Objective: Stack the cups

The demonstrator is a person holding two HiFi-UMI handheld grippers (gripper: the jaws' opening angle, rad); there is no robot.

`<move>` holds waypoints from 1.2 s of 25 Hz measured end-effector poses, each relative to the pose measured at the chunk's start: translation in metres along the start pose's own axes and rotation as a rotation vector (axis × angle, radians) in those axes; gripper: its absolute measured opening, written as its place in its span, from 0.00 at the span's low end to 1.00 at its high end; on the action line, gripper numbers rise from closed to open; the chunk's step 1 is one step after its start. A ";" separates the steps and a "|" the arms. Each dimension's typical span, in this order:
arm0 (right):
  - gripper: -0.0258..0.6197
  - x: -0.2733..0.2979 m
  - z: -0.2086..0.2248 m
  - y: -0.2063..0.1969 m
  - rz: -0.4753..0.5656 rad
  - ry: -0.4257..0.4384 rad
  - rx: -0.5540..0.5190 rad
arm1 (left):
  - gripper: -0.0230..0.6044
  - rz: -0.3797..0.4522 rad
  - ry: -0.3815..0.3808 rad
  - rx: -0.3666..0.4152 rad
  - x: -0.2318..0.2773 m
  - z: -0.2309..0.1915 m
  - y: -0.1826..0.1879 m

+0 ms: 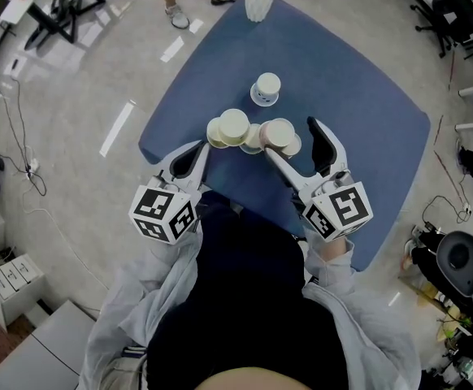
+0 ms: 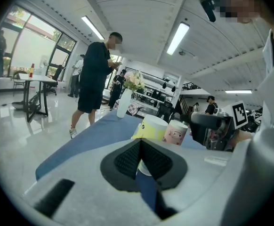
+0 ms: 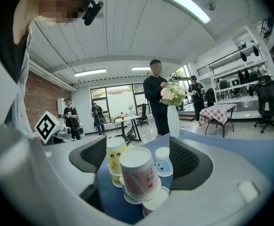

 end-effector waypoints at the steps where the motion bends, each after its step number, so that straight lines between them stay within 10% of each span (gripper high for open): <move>1: 0.69 -0.003 0.004 0.007 0.016 -0.003 0.010 | 0.03 0.003 0.002 0.004 0.000 -0.001 0.002; 12: 0.69 -0.011 0.063 0.057 0.091 -0.078 -0.040 | 0.03 0.041 0.013 0.062 0.014 -0.012 0.029; 30: 0.63 0.097 0.094 -0.044 -0.252 0.239 -0.170 | 0.03 -0.004 0.065 0.080 0.074 -0.066 0.040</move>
Point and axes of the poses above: the fingertips, and each gripper's own axes: x forward along the fingers, z to its right, y out of its top, the point moved 1 cm from there along -x, backward along the fingers
